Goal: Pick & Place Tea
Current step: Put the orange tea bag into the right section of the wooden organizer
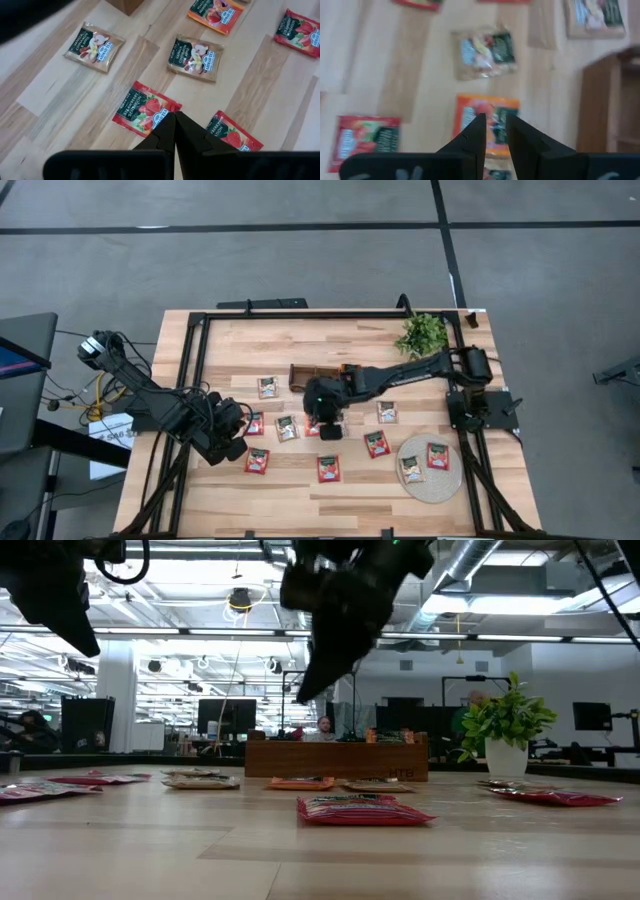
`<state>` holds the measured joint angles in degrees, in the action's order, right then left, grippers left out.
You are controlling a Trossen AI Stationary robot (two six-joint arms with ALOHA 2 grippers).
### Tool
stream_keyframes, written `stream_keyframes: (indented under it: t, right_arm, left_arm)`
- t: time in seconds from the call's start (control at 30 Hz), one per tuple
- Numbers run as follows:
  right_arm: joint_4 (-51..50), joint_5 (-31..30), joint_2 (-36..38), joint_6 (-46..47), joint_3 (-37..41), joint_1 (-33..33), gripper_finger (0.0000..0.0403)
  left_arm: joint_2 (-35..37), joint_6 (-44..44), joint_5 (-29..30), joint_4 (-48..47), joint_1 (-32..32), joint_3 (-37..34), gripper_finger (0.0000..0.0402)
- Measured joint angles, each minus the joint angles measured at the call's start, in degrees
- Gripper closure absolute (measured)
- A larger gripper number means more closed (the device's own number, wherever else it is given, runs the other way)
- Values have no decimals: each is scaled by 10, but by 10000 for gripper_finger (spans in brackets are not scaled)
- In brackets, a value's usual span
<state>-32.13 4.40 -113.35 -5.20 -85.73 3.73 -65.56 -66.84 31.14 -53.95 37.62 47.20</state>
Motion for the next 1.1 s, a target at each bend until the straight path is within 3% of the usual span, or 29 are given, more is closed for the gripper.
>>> stream_keyframes:
  t: [0.43, 0.83, 1.1]
  right_arm:
    - [-85, 4, -62, 12, -55, -8, 333]
    - [-91, -3, -62, 36, -54, -16, 247]
    - [-89, 2, -93, 49, -54, -16, 258]
  left_arm:
    - [0, 11, 3, -9, 0, 0, 402]
    - [0, 11, 5, -9, 0, 0, 402]
    - [0, 9, 6, -8, 0, 0, 402]
